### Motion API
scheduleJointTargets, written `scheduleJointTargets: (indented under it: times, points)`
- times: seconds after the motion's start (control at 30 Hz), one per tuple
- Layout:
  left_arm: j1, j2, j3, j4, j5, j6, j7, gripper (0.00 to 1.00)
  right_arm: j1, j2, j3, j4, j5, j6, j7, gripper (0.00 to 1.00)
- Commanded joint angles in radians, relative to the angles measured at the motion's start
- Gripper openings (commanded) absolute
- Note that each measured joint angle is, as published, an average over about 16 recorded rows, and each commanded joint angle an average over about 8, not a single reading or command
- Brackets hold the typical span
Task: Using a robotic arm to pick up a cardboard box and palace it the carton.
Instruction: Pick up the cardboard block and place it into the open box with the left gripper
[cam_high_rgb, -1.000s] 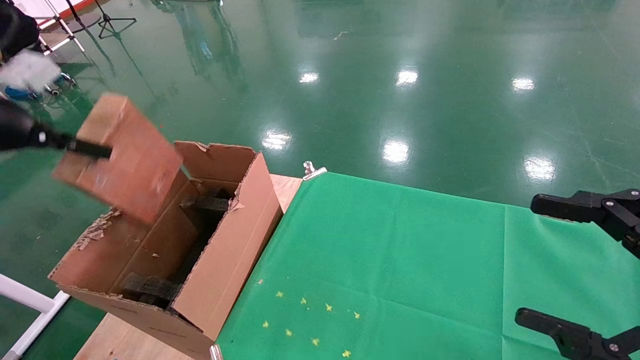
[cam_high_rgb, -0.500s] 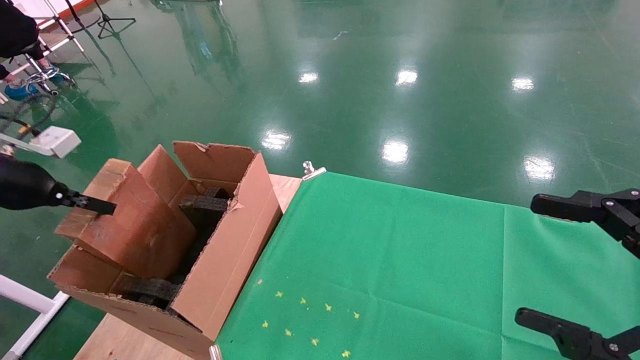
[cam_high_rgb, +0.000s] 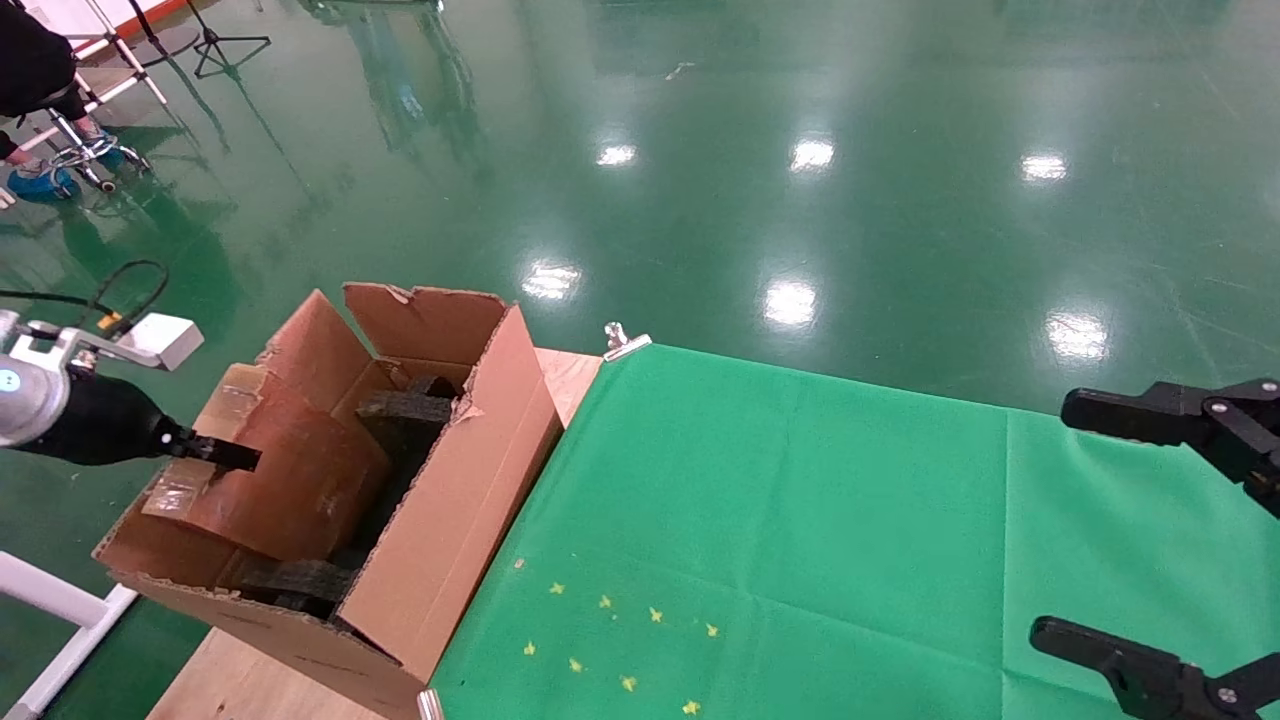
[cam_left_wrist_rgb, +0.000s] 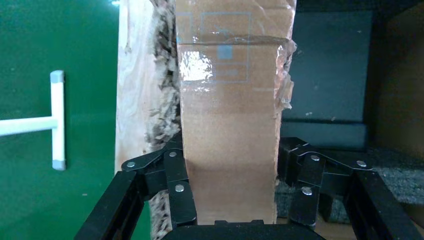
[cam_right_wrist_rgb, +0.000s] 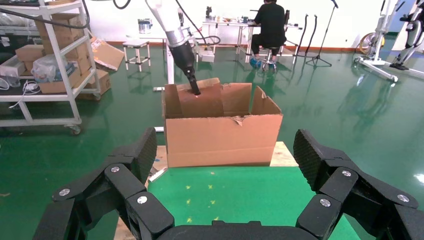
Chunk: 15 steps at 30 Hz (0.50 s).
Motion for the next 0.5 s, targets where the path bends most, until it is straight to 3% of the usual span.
scheduleJointTargets:
  times: [0.03,0.5]
  points:
    - [0.013,0.014,-0.002,0.029,-0.005,-0.017,0.008,0.00,0.000,0.000,0.000,0.000,0.000,0.000,0.000,1.00]
    - [0.128,0.097,-0.020,0.104,-0.030,-0.230,0.011,0.00,0.000,0.000,0.000,0.000,0.000,0.000,0.000,1.00]
